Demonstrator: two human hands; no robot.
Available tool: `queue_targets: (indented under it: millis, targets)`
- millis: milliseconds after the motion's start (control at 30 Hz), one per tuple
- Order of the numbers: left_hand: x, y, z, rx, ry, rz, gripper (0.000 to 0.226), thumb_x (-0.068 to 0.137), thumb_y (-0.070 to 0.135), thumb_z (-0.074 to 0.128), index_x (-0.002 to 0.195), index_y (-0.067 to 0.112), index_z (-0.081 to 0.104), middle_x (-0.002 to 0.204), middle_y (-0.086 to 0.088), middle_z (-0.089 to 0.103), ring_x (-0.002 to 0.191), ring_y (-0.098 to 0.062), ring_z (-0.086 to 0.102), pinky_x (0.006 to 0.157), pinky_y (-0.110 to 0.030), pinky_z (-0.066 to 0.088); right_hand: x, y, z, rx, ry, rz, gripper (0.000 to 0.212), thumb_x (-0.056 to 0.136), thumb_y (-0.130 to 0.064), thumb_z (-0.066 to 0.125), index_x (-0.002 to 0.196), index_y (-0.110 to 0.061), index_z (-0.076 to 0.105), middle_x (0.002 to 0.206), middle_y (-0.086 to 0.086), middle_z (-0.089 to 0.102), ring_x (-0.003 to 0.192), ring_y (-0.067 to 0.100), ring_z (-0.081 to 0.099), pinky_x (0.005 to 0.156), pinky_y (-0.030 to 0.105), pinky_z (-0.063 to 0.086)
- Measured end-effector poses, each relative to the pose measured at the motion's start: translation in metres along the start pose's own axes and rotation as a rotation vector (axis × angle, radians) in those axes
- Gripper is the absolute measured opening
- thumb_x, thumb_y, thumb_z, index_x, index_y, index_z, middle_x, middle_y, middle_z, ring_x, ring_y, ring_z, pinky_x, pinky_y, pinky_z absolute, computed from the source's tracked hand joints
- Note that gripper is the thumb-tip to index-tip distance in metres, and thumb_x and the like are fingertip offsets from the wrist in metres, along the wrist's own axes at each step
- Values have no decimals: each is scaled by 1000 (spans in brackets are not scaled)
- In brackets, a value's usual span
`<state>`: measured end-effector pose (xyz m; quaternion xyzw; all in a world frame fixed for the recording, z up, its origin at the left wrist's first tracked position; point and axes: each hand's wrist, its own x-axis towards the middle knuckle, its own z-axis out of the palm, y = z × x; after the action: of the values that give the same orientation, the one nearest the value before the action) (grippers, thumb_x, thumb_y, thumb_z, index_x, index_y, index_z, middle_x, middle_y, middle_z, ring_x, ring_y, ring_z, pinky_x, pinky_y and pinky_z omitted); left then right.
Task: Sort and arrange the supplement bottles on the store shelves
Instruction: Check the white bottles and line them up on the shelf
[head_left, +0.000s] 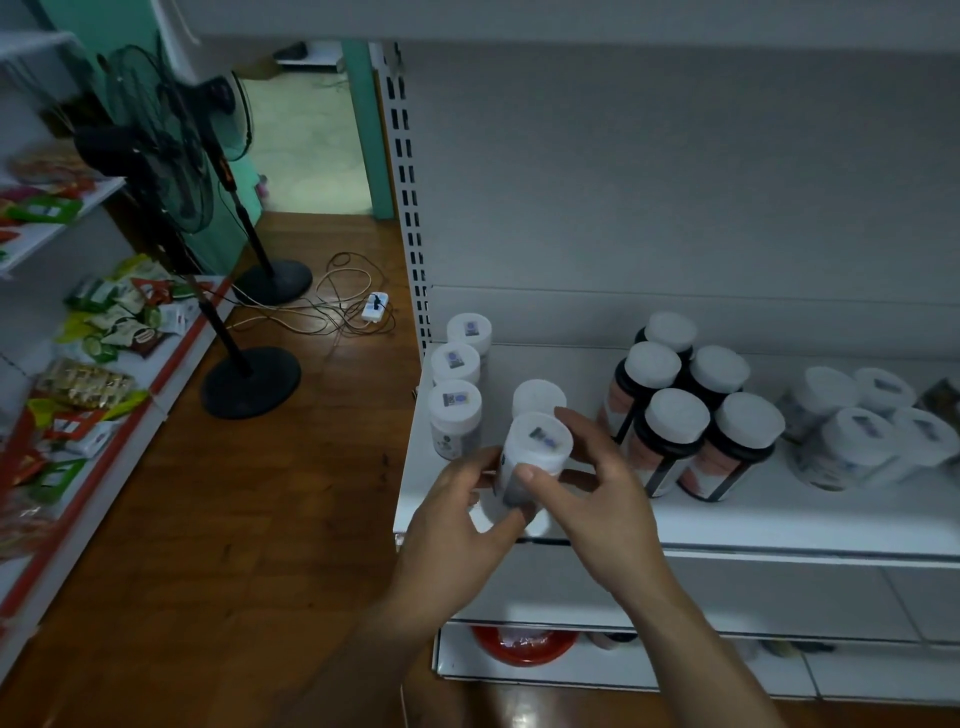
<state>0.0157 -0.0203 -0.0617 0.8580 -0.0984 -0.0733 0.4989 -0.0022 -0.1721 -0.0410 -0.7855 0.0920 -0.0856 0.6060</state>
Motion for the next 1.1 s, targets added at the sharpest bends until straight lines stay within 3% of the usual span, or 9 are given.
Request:
queue_targets:
  millis: [133, 233, 333, 433, 567, 667, 833, 933, 1100]
  targets:
    - [9, -2, 12, 22, 45, 25, 55, 82, 37, 74, 117, 59, 38, 118, 32, 51, 111, 6, 49, 90, -16, 41, 2, 6, 5, -99, -48, -71, 55, 81, -22, 77, 129, -34, 54, 125, -17, 59, 112, -5, 56, 90, 9, 44]
    - [13, -7, 20, 48, 80, 8, 55, 82, 32, 75, 122, 48, 42, 122, 22, 54, 111, 3, 47, 91, -21, 41, 3, 11, 7, -105, -69, -70, 54, 82, -24, 76, 129, -35, 53, 125, -19, 57, 113, -6, 55, 91, 8, 44]
    - [15, -18, 23, 81, 124, -5, 54, 79, 35, 78, 123, 40, 47, 121, 20, 54, 112, -4, 55, 90, -25, 48, 4, 10, 5, -10, 46, -66, 40, 87, -23, 72, 123, -32, 57, 122, -18, 58, 112, -5, 55, 90, 11, 46]
    - [17, -24, 25, 102, 157, -8, 62, 77, 34, 79, 131, 31, 48, 127, 12, 56, 117, -11, 56, 98, -33, 49, 12, 8, 5, 109, 181, 8, 27, 92, -25, 63, 117, -34, 57, 123, -15, 58, 112, -4, 55, 83, 1, 41]
    - [18, -28, 26, 75, 209, -30, 68, 74, 37, 82, 132, 32, 47, 125, 15, 56, 114, -5, 53, 94, -24, 43, 30, 11, 13, 156, 155, 174, 42, 98, -38, 53, 139, -32, 47, 136, -16, 48, 120, 0, 45, 93, 14, 32]
    - [18, -31, 25, 64, 241, -38, 64, 72, 38, 84, 125, 31, 50, 120, 11, 59, 108, -7, 57, 92, -26, 49, 36, 12, 23, 220, 113, 195, 38, 100, -40, 47, 138, -35, 49, 137, -20, 51, 121, -1, 49, 100, 19, 35]
    - [20, -28, 22, 39, 266, -32, 50, 73, 33, 83, 111, 40, 50, 108, 15, 61, 97, -3, 59, 83, -19, 47, 41, 6, 43, 285, -5, 200, 27, 102, -34, 44, 126, -41, 55, 120, -27, 61, 102, -19, 56, 84, 8, 42]
    - [18, -28, 20, 21, 259, -23, 51, 74, 32, 82, 112, 41, 49, 106, 18, 59, 96, -1, 59, 81, -14, 45, 43, 3, 42, 213, -15, 177, 23, 101, -31, 47, 118, -40, 59, 116, -25, 64, 101, -14, 58, 84, 11, 42]
    - [6, -27, 15, -18, 259, -16, 52, 76, 29, 81, 115, 39, 49, 108, 25, 54, 100, 11, 53, 81, -10, 42, 40, -10, 10, -9, 90, 109, 33, 93, -29, 62, 126, -26, 59, 123, -11, 58, 108, -1, 57, 76, 2, 42]
